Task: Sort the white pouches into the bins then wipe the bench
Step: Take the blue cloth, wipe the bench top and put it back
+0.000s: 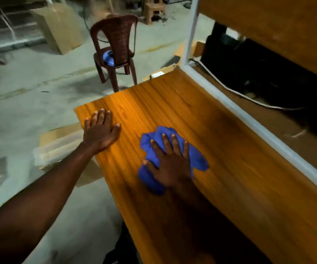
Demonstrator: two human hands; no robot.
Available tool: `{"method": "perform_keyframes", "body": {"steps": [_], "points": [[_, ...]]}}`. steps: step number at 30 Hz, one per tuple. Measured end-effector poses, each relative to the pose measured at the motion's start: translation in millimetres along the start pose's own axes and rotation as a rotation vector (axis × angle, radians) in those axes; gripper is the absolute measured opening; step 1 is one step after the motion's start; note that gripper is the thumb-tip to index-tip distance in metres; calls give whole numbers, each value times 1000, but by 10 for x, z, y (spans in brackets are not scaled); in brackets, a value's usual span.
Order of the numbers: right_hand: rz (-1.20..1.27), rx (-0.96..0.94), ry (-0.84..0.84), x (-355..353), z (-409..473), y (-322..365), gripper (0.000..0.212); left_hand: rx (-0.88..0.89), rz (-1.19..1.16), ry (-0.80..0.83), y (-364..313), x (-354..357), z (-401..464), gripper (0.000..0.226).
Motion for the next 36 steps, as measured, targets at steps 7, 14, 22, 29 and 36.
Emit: {"method": "perform_keyframes", "body": {"steps": [7, 14, 22, 29, 36], "points": [[-239, 369, 73, -438, -56, -2256, 80, 50, -3, 22, -474, 10, -678, 78], [-214, 300, 90, -478, -431, -1622, 83, 39, 5, 69, -567, -66, -857, 79], [91, -195, 29, -545, -1851, 962, 77, 41, 2, 66, -654, -1, -928, 82], [-83, 87, 19, -649, -1650, -771, 68, 45, 10, 44, -867, -46, -1243, 77], [-295, 372, 121, -1124, -1891, -3175, 82, 16, 35, 24, -1257, -84, -2177, 80]]}}
Point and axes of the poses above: each hand's wrist, its own z-axis towards the middle knuckle, its own x-axis out of the palm, y = z × x, the point moved 9 cm from there along z, towards the middle knuckle, and after that the axes turned 11 degrees about -y, right-handed, at the moved point
